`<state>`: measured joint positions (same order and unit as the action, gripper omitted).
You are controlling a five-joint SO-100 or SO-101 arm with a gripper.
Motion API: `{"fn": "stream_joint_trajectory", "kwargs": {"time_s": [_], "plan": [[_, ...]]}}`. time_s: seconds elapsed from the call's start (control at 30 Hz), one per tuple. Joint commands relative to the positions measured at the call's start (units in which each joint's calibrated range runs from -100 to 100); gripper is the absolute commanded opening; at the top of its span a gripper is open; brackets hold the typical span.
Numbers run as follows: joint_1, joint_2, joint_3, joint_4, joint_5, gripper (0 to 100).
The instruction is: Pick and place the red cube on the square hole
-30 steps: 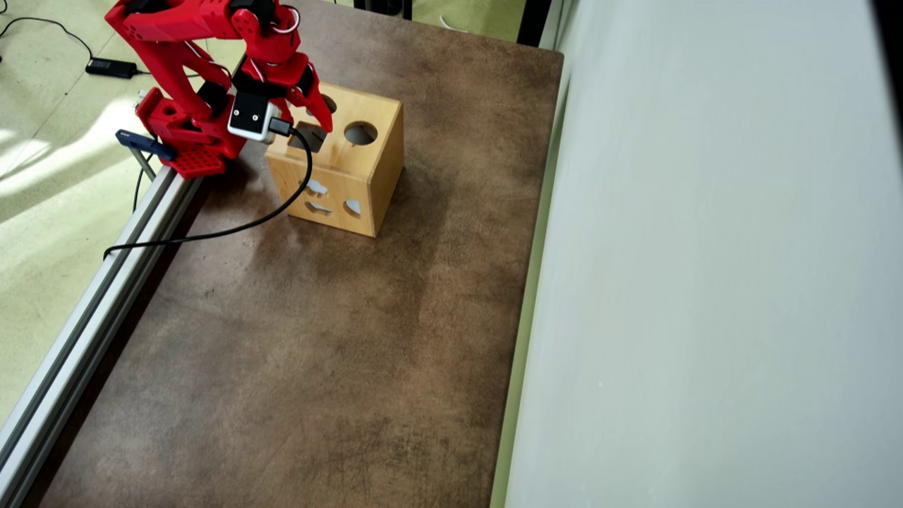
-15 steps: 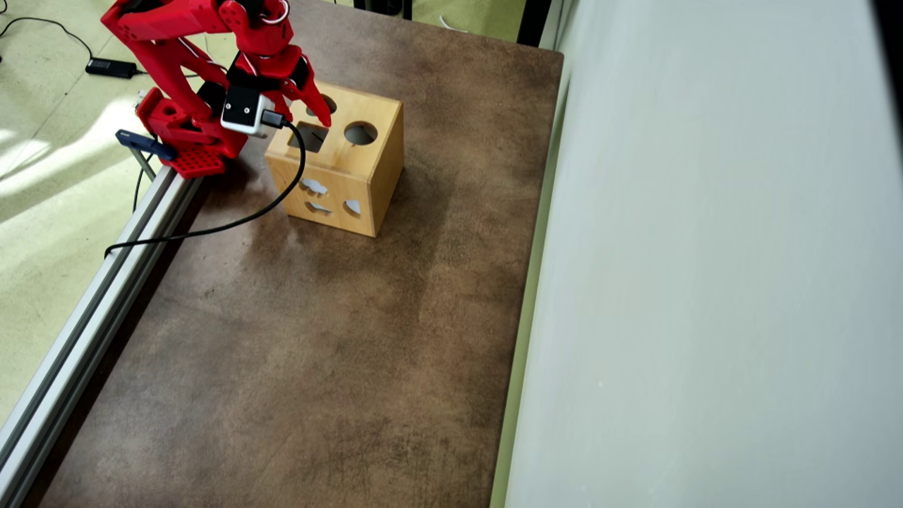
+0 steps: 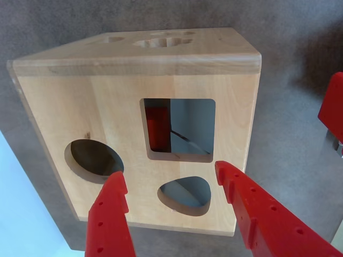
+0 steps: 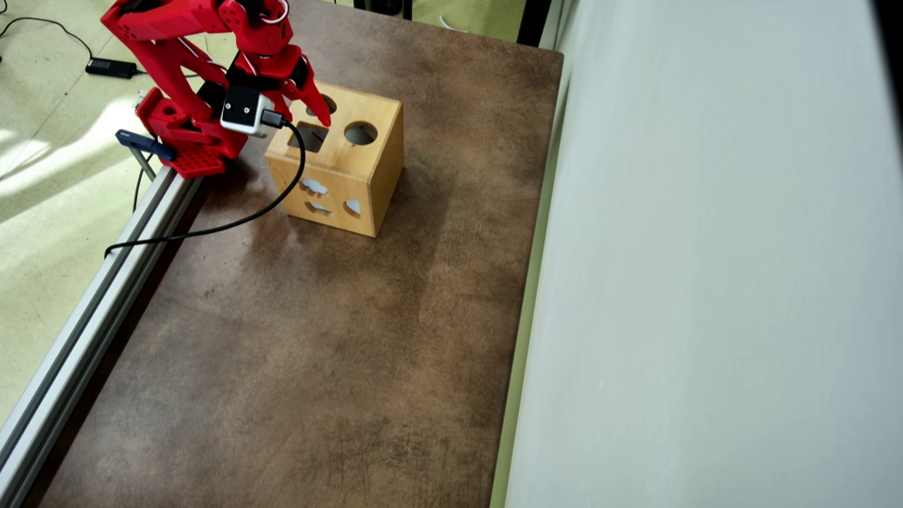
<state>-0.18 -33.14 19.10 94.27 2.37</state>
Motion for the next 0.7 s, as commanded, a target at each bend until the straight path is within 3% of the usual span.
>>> {"fn": "stream_joint_trajectory", "kwargs": {"time_s": [0.0, 0.67], "plan": [[-0.5, -2.4, -0.9, 2.0, 0.4, 26], [-0.5, -11.2, -0.7, 2.4, 0.4, 26]]}}
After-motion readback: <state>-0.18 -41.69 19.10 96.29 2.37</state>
